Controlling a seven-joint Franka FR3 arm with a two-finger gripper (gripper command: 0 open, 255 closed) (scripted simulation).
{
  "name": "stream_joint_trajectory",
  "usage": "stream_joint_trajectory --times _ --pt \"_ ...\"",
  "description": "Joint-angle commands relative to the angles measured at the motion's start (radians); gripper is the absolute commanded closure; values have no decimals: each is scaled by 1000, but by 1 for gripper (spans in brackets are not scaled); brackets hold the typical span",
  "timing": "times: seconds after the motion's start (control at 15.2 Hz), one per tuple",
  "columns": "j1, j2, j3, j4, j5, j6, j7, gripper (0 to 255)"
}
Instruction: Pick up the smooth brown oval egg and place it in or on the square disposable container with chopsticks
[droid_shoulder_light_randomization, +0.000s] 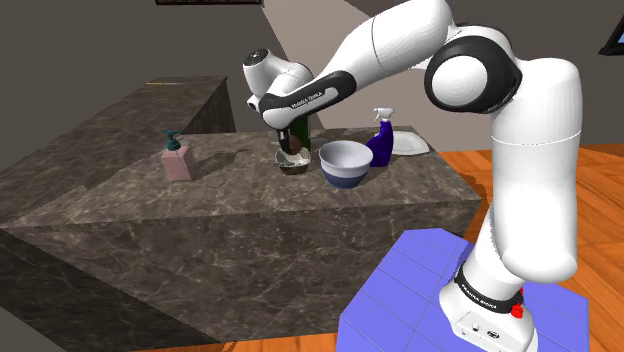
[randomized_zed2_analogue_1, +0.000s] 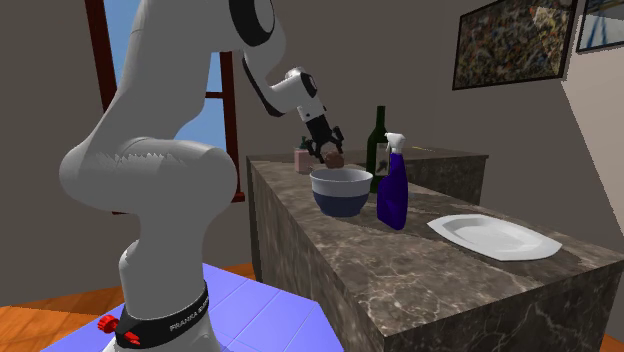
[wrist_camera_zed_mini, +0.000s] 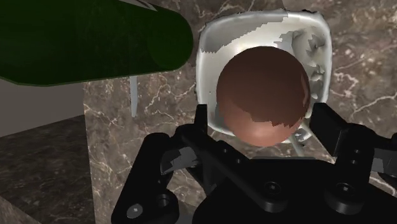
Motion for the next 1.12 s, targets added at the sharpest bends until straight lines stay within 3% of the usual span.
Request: stream_joint_trajectory --times 0.0,0.26,0.53,1.06 --pt "0 0 0 0 0 0 0 0" --pt "0 0 0 0 0 0 0 0" --pt "26 -45 13 52 9 -104 -7 0" --pt "26 -45 13 52 9 -104 -7 0"
